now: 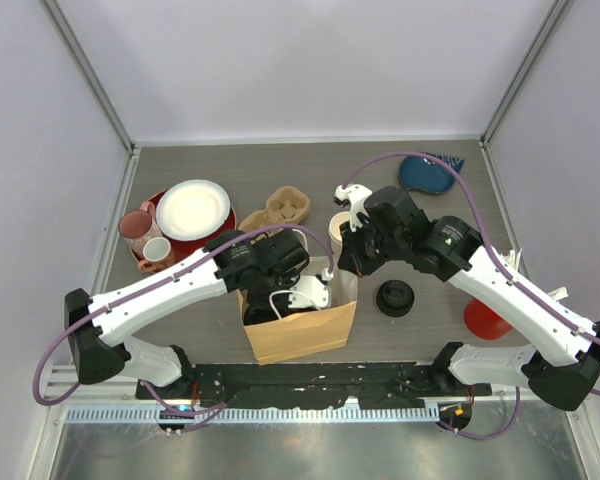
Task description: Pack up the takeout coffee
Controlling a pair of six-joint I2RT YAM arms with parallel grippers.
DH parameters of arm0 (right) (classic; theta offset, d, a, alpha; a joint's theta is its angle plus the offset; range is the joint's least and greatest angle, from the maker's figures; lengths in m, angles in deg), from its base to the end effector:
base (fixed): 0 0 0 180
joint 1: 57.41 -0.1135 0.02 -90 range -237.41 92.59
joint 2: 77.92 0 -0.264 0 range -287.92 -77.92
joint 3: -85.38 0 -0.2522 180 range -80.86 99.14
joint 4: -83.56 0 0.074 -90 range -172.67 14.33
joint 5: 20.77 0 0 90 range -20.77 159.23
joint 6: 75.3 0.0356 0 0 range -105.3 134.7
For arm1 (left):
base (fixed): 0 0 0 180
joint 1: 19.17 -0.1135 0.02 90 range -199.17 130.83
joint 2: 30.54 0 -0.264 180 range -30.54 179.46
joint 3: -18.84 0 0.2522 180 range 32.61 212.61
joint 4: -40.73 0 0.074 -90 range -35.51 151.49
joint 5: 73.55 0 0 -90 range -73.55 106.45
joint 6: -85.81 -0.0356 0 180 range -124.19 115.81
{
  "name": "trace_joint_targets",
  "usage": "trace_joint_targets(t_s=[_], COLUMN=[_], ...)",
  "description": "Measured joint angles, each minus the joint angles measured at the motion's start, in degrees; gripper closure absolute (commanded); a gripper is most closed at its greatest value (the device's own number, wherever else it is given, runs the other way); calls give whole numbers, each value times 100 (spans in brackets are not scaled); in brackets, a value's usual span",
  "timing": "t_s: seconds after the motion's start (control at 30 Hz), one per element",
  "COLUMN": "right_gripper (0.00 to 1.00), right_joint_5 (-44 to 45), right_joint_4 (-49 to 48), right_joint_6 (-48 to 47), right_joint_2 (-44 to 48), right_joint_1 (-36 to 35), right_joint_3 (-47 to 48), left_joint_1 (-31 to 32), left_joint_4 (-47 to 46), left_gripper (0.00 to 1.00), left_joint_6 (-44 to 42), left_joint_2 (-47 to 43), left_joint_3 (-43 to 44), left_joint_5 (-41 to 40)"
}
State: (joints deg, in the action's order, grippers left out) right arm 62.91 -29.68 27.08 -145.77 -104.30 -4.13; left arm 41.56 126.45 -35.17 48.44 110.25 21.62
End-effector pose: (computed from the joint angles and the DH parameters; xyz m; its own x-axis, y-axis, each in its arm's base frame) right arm 0.1555 0.1719 0.3789 -0.6318 -0.3632 -0.6848 -0.6595 0.7161 0.2288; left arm 0.1181 -0.2173 0.3221 0.0522 0.9553 -0.2909 0.9967 -0.0320 0.0740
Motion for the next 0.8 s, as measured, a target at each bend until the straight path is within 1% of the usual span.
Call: trace_joint_targets(t_s=[0.13, 0.17, 0.2, 0.23, 0.27, 0.33, 0.37, 0.43, 0.53, 0.8], right_gripper=[99, 99, 99, 99, 99, 99, 99, 99, 99, 99], right_joint_5=[0, 0, 0, 0, 0, 0, 0, 0, -9, -37], right_joint_4=[0, 0, 0, 0, 0, 0, 0, 0, 0, 0], right_joint_6=[0, 0, 0, 0, 0, 0, 0, 0, -2, -7], right_joint_2=[0, 0, 0, 0, 0, 0, 0, 0, 0, 0], right_joint_1=[0, 0, 0, 0, 0, 0, 0, 0, 0, 0], right_joint_3=[0, 0, 0, 0, 0, 0, 0, 0, 0, 0], left_joint_1=[0, 0, 0, 0, 0, 0, 0, -2, 0, -2], left_joint_4=[7, 9, 9, 9, 9, 33, 85, 203, 291, 476], left_gripper=[100, 92, 88, 78, 73, 68, 63, 59, 56, 53], left_joint_6=[-68, -76, -83, -92, -92, -92, -90, -81, -68, -52], left_joint_2=[2, 2, 2, 2, 2, 2, 2, 2, 2, 0], left_joint_3=[-20, -24, -24, -24, -24, -15, 17, 175, 520, 1078], left_joint_5=[0, 0, 0, 0, -2, -7, -7, -11, -15, -90])
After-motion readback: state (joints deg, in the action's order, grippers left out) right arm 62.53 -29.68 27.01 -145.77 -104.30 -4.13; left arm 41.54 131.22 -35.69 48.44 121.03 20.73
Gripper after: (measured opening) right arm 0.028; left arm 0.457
